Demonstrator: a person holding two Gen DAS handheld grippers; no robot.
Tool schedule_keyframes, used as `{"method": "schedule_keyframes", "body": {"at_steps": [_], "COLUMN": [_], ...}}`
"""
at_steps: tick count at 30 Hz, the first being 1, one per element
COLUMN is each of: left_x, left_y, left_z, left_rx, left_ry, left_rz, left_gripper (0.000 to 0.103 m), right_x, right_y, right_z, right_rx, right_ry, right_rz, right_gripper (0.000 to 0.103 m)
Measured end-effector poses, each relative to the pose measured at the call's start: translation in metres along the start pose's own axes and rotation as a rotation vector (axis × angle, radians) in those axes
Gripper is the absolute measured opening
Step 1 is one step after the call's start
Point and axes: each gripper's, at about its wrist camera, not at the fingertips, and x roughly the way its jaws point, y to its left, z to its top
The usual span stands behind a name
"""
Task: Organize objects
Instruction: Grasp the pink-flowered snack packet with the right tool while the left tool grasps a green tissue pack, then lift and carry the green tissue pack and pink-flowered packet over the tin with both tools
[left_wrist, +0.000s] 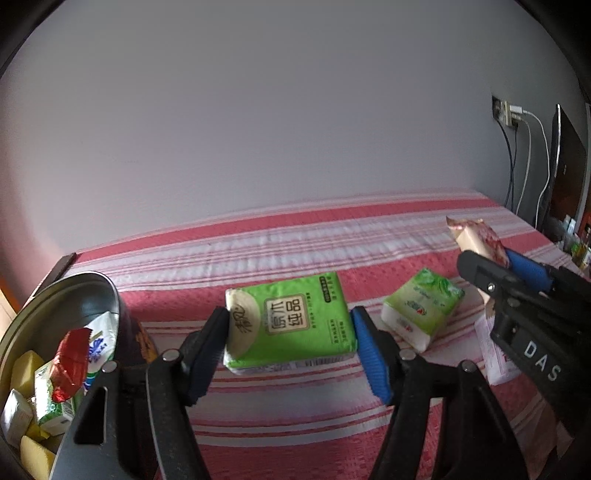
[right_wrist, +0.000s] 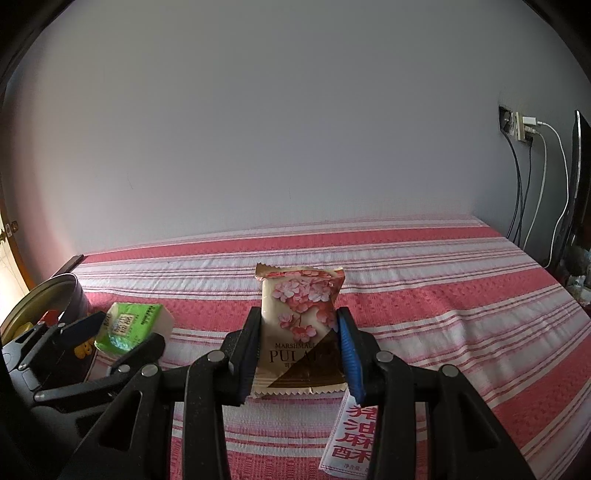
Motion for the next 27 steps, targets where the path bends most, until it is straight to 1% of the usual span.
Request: {"method": "schedule_keyframes", "body": {"at_steps": [6,10,17,27], "left_x": [-0.015,-0.02,-0.03,-0.044], "left_y": [0.006,0.007,0.019,0.022], "left_z": [-0.003,-0.003,-0.006,-0.011], "left_rx": [-0.018,-0.03,-0.062,-0.058], "left_ry": [-0.071,-0.101,-0.139,-0.191], "left_rz": [0.024,0.035,0.053,0.088], "left_gripper": [0.067,0.067,0.067,0.067], "right_x": [-0.003,-0.009,-0.018,-0.022], "right_y": [0.003,0.005,0.011,0.011], "right_z": [0.0,-0.002,-0.002,-0.002], "right_rx": [-0.013,-0.023,-0.049,-0.058], "right_ry": [-0.017,-0.044,-0.095,-0.124], "right_rz": [-0.007,-0.014,-0.024,-0.028], "right_gripper": [0.042,0.042,0.042,0.042]}}
